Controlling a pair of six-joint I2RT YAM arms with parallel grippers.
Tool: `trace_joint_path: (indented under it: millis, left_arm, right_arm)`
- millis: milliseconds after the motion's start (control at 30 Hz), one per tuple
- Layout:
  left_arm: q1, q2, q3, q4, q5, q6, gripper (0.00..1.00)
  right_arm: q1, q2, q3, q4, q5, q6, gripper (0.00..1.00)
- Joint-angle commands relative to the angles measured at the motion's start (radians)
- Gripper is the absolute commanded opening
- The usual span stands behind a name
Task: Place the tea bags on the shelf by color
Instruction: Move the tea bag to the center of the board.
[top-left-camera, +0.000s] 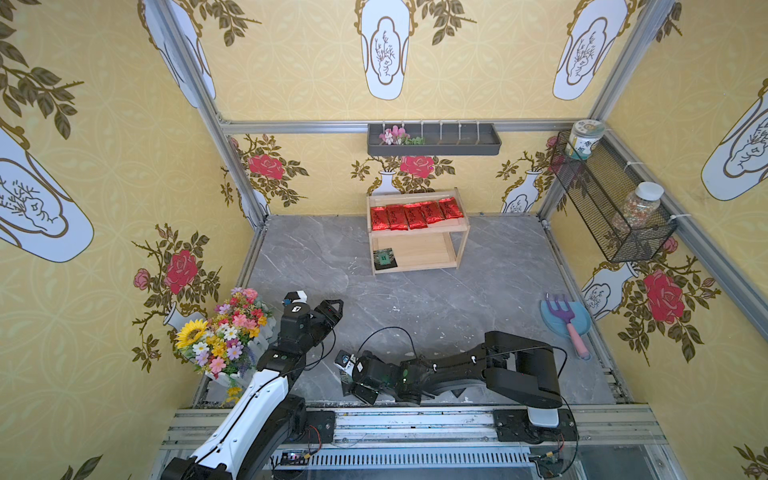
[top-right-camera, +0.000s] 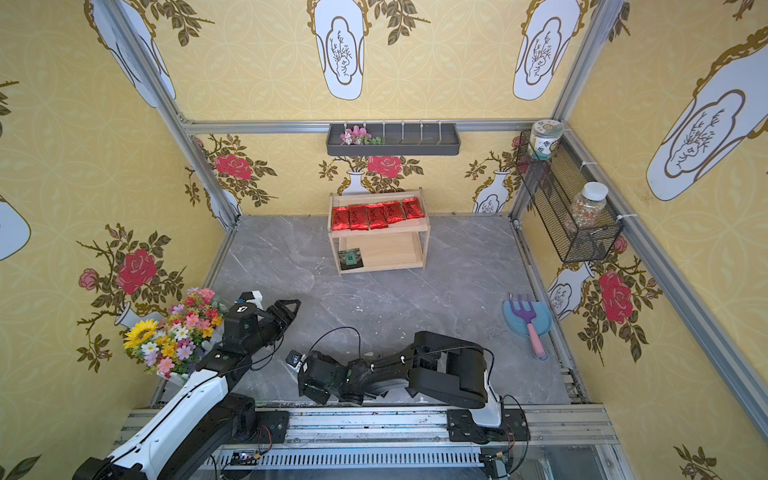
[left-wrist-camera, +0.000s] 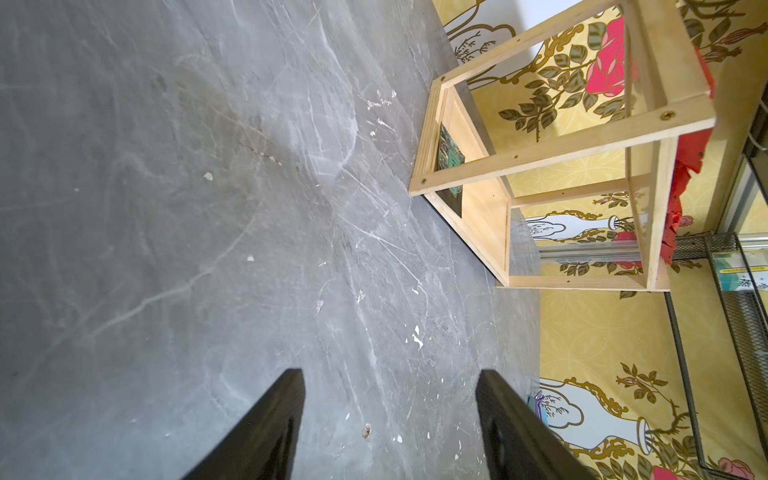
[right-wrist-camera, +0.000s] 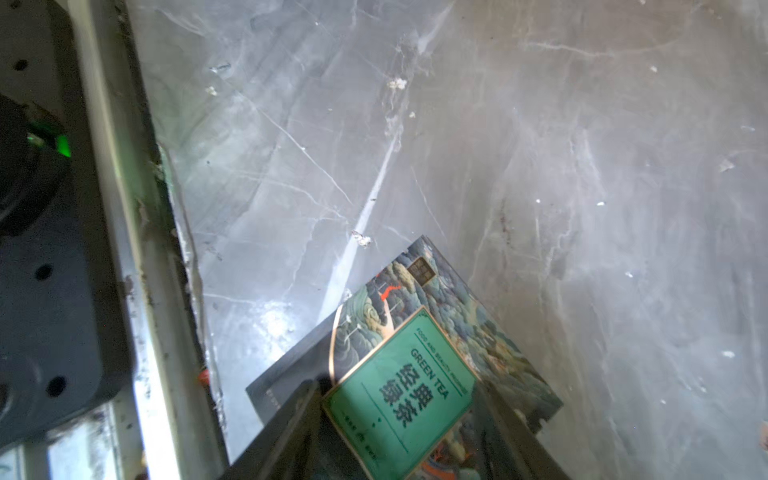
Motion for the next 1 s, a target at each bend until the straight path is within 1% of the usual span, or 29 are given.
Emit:
trace_joint_path:
  millis: [0, 167, 333, 433, 533, 633, 733, 867, 967]
  left_arm:
    - [0.002, -0.002, -0.01, 0.0, -0.003, 0.0, 0.71]
    - [0.002, 0.026, -0.035, 0.073, 0.028, -0.019, 0.71]
    - [0.002, 0.079, -0.046, 0.117, 0.068, -0.032, 0.71]
    - [0.002, 0.097, -0.071, 0.15, 0.109, -0.043, 0.7]
    - [0.002, 0.109, -0.108, 0.191, 0.175, -0.048, 0.69]
    - [-0.001, 0.133, -0.135, 0.228, 0.236, -0.05, 0.68]
    - [-0.012, 0.182, -0.133, 0.25, 0.264, -0.022, 0.67]
    - [-0.053, 0.276, -0.097, 0.275, 0.262, 0.02, 0.64]
    - [-0.067, 0.365, -0.062, 0.287, 0.267, 0.044, 0.63]
  right_arm:
    - [-0.015, 0.021, -0.004, 0.002, 0.022, 0.0, 0.6]
    - [-0.067, 0.052, -0.018, 0.014, 0.02, 0.0, 0.58]
    - [-0.15, 0.051, -0.038, 0.033, 0.013, -0.028, 0.58]
    - [-0.202, 0.03, -0.039, 0.041, -0.015, -0.049, 0.58]
    - [-0.226, -0.018, -0.039, 0.045, -0.057, -0.04, 0.59]
    - [-0.265, -0.078, -0.059, 0.07, -0.166, 0.055, 0.59]
    - [-0.325, -0.121, -0.097, 0.114, -0.271, 0.212, 0.57]
    - [-0.428, -0.113, -0.14, 0.187, -0.455, 0.462, 0.52]
    - [-0.472, -0.098, -0.19, 0.277, -0.538, 0.606, 0.48]
